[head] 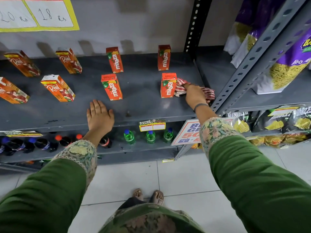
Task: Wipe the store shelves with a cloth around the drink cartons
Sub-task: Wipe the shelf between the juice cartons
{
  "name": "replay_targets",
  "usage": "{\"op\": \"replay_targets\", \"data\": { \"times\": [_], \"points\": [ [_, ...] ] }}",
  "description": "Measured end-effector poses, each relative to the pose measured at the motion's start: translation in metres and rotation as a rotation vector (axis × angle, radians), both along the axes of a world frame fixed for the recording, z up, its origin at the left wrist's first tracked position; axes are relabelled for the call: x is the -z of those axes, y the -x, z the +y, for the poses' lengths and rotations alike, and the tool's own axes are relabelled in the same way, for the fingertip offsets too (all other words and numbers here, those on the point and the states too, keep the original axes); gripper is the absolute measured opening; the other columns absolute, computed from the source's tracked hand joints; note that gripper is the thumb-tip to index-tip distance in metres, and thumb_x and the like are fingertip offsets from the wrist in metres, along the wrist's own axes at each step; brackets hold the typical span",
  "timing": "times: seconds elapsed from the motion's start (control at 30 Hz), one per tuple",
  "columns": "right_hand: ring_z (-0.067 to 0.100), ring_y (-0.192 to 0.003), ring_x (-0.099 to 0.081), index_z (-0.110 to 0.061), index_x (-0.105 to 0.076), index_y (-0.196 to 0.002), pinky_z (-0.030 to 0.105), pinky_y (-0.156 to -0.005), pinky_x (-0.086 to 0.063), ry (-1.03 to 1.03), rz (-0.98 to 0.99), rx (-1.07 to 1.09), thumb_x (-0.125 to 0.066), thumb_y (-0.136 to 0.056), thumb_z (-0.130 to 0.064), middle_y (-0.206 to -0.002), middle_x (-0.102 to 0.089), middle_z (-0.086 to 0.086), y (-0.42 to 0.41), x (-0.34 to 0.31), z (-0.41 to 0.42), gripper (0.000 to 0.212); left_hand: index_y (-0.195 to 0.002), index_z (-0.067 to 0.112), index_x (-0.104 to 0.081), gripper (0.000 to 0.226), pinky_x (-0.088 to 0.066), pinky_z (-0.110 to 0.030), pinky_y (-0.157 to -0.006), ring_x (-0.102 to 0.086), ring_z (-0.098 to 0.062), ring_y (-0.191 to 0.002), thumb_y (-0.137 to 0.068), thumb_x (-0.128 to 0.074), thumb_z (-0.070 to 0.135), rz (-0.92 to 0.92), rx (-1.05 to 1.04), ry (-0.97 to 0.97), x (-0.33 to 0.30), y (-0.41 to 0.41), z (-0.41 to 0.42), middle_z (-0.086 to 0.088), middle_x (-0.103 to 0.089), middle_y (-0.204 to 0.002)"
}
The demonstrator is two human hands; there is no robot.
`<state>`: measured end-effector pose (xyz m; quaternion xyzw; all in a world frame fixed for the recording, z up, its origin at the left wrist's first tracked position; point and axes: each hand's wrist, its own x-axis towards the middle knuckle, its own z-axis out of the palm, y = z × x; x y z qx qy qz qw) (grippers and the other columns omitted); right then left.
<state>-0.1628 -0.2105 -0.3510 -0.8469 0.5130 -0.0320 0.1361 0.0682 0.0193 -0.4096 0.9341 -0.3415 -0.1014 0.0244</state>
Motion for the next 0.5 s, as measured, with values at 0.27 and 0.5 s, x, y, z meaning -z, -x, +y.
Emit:
{"op": "replay_targets", "data": {
  "times": [0.27,0.5],
  "points": [
    [0.039,-0.113,-0.057,-0.007,-0.057,-0.119,0.045,-0.090,-0.050,0.055,-0.101,0.263,-0.050,-0.093,-0.011,-0.119,-0.062,0.022,0.003,-0.022,-0.005,0.027,-0.147,-0.002,0.003,0.065,0.000,-0.042,-0.120,0.005,-0.028,-0.147,-0.099,-0.019,0.035,0.017,0.002,0.000,-0.002,0.001,-0.001,-0.018,0.006,-0.158],
    [0.035,-0.127,-0.042,-0.005,-0.055,-0.125,0.044,-0.096,-0.046,-0.028,0.167,0.119,-0.049,-0.092,-0.008,-0.131,-0.054,0.020,-0.003,-0.014,0.003,0.034,-0.147,-0.002,0.003,0.065,0.001,-0.042,-0.120,0.005,-0.028,-0.147,-0.099,-0.018,0.035,0.014,0.005,-0.011,-0.003,0.001,0.000,-0.018,0.006,-0.158]
  ]
}}
